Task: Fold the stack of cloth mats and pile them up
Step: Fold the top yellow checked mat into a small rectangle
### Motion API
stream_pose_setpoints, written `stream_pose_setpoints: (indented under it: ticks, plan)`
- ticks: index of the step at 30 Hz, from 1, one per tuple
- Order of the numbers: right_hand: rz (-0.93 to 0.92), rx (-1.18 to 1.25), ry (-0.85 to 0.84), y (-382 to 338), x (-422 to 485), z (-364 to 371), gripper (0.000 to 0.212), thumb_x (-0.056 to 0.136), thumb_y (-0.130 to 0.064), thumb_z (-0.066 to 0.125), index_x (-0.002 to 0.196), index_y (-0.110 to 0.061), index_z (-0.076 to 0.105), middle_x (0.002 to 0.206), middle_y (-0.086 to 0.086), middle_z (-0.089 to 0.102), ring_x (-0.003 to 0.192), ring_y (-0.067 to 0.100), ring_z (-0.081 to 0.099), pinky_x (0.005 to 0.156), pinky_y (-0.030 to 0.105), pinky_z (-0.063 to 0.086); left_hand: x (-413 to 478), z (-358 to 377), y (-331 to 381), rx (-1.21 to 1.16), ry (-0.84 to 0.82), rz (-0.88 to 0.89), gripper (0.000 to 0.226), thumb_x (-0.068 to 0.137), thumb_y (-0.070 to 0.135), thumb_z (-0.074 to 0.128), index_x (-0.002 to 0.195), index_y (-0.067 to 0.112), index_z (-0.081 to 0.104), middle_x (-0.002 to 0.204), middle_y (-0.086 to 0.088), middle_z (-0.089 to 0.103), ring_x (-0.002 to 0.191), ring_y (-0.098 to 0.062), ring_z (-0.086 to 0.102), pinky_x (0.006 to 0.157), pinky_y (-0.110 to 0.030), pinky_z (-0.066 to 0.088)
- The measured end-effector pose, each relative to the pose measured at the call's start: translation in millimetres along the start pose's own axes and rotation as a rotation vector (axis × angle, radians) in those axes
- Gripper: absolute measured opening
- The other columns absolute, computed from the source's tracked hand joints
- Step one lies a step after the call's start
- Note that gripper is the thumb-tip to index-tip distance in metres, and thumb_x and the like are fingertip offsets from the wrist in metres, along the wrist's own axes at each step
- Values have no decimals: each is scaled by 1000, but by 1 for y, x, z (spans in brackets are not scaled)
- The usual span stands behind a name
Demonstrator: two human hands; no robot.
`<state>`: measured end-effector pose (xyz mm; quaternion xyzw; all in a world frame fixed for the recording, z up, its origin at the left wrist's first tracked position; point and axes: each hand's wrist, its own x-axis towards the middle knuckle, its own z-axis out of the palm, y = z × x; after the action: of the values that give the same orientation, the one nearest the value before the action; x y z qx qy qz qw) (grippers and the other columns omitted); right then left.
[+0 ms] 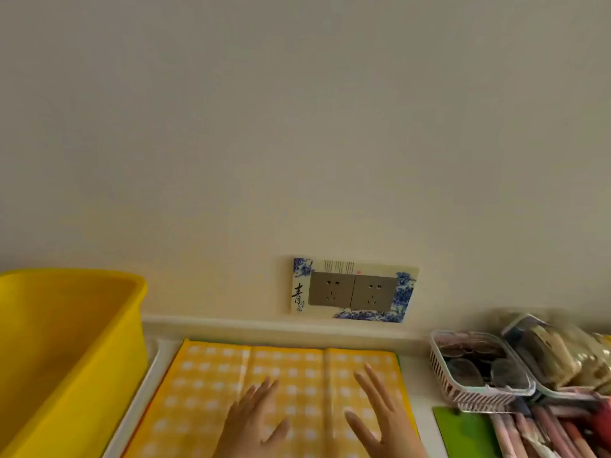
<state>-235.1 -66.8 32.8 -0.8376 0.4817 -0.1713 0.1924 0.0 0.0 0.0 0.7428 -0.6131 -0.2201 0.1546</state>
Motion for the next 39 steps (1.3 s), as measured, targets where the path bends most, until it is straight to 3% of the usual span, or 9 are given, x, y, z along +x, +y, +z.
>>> stream_pose_setpoints:
  ticks: [5, 7, 9, 12, 13, 17, 23, 32, 39]
  plan:
    - [-68, -129, -150, 15, -5, 65, 67, 90, -64, 32, 144, -44, -2, 151, -11, -24, 144, 4, -8, 114, 21, -2, 14, 50, -37, 240, -59, 47, 69, 91, 64, 29, 147, 42, -7, 154, 19, -17, 145, -10, -12, 115, -38, -4]
    - [-200, -272, -57, 23, -10, 86, 67, 81, -72, 40, 141, -44, 29, 155, -10, 8, 141, 1, 17, 111, 14, 15, 14, 67, -49, 311, -31, 97, 69, 89, 68, 24, 146, 44, -9, 149, 21, -23, 144, -11, -17, 114, -36, -9]
    - [-249, -293, -33, 21, -17, 91, 61, 72, -77, 48, 125, -48, 52, 141, -19, 42, 128, -1, 42, 103, 13, 27, 15, 79, -62, 363, 55, 156, 69, 85, 72, 13, 143, 47, -14, 145, 24, -28, 141, -10, -23, 110, -33, -17]
    - [-285, -226, -85, 42, -17, 114, 57, 87, -69, 30, 141, -52, 19, 149, -29, 2, 141, -3, -6, 111, 15, -12, 16, 90, -73, 342, 150, 207, 68, 84, 73, 9, 143, 49, -12, 147, 29, -21, 138, -1, -24, 106, -24, -21]
    - [-284, -208, -88, 49, -14, 119, 56, 89, -67, 26, 142, -52, 14, 149, -30, -3, 140, -5, -11, 110, 15, -16, 18, 91, -74, 327, 172, 213, 65, 87, 71, 13, 145, 49, -5, 149, 28, -16, 139, 1, -20, 107, -23, -19]
    - [-274, -208, -66, 49, -13, 116, 53, 95, -56, 31, 145, -43, 21, 155, -19, 12, 143, 1, 5, 114, 20, -2, 21, 87, -67, 316, 208, 239, 58, 95, 58, 27, 148, 40, 13, 157, 17, 5, 144, -6, -1, 114, -28, -3]
    - [-196, -197, -91, 30, -62, 109, 53, 97, -48, 34, 147, -35, 22, 157, -11, 14, 144, 9, 10, 115, 25, 8, -34, 84, -60, 314, 127, 257, 62, 94, 60, 30, 149, 35, 16, 158, 12, 9, 145, -9, 4, 116, -33, 5]
    - [-346, -89, -216, -13, -177, 114, 61, 83, -69, 31, 141, -53, 17, 152, -30, 7, 138, -11, 2, 114, 18, 4, -155, 75, -75, 290, -71, 411, 85, 66, 92, 22, 140, 57, 0, 155, 24, -5, 143, 0, -9, 117, -37, -6]
    - [-400, -126, -293, -24, -236, 110, 67, 80, -72, 37, 141, -52, 19, 150, -34, 7, 132, -22, 0, 109, 8, -3, -209, 79, -90, 311, -161, 479, 82, 62, 92, 37, 130, 70, -2, 149, 35, -12, 137, 9, -18, 115, -31, -10]
